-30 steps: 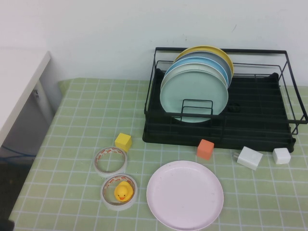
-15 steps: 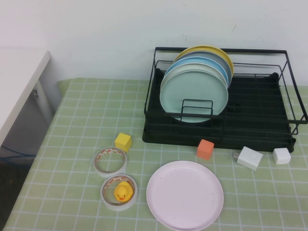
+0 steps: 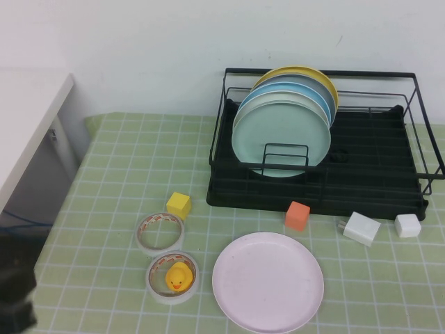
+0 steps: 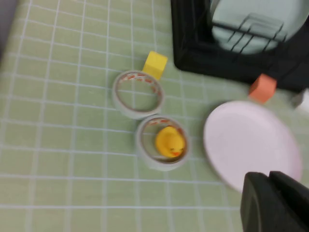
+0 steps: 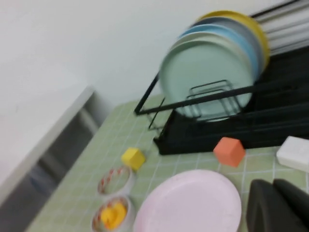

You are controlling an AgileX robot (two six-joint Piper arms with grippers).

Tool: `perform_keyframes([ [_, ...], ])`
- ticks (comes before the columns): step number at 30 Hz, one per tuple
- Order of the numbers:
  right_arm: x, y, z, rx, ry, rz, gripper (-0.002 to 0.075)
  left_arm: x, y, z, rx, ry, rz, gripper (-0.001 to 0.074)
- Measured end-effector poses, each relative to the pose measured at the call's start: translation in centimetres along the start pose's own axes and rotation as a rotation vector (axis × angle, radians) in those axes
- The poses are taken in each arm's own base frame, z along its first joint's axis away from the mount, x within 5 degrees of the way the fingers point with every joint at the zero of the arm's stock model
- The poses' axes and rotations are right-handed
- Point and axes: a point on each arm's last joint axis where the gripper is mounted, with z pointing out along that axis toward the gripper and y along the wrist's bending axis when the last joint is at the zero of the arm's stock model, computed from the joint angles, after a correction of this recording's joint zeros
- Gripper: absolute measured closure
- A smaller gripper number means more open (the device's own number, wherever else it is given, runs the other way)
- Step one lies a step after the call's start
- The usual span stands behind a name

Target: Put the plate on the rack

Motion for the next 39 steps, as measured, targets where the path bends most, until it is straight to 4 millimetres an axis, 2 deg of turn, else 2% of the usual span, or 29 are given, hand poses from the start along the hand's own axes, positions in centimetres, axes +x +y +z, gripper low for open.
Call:
perform_keyframes([
  [6,-1.9,1.3,-0.1,-0.005,0.151,-0.191,0.0728,-4.8,-0.4,3.1,-0.025,0.141,0.141,0.0737],
  [11,-3.4,1.5,0.5,0.012,0.228,-0.286,0.0728,-6.0,-0.8,7.2,-0.005,0.282,0.213,0.0736],
  [17,-5.3,1.5,1.7,0.013,0.281,-0.351,0.0728,-5.0,-2.6,14.0,-0.054,0.445,0.319,0.0736],
  [19,-5.8,1.5,2.1,0.007,0.290,-0.348,0.0728,-4.6,-3.3,16.1,-0.093,0.491,0.296,0.0734],
  [21,-6.1,1.5,2.5,-0.002,0.299,-0.350,0.0728,-4.3,-4.1,18.5,-0.115,0.546,0.231,0.0699],
  [23,-6.3,1.5,2.9,-0.016,0.303,-0.341,0.0728,-4.0,-4.6,20.7,-0.111,0.604,0.172,0.0617],
  [27,-6.3,1.5,3.3,-0.037,0.317,-0.330,0.0728,-2.8,-5.4,25.1,-0.049,0.712,0.086,0.0369],
  [30,-6.2,1.6,3.3,-0.054,0.332,-0.330,0.0728,-1.8,-5.9,27.7,0.032,0.751,0.061,0.0257],
  [39,-6.0,1.7,3.3,-0.071,0.351,-0.330,0.0728,1.1,-4.9,34.8,0.068,0.715,0.054,0.0245],
])
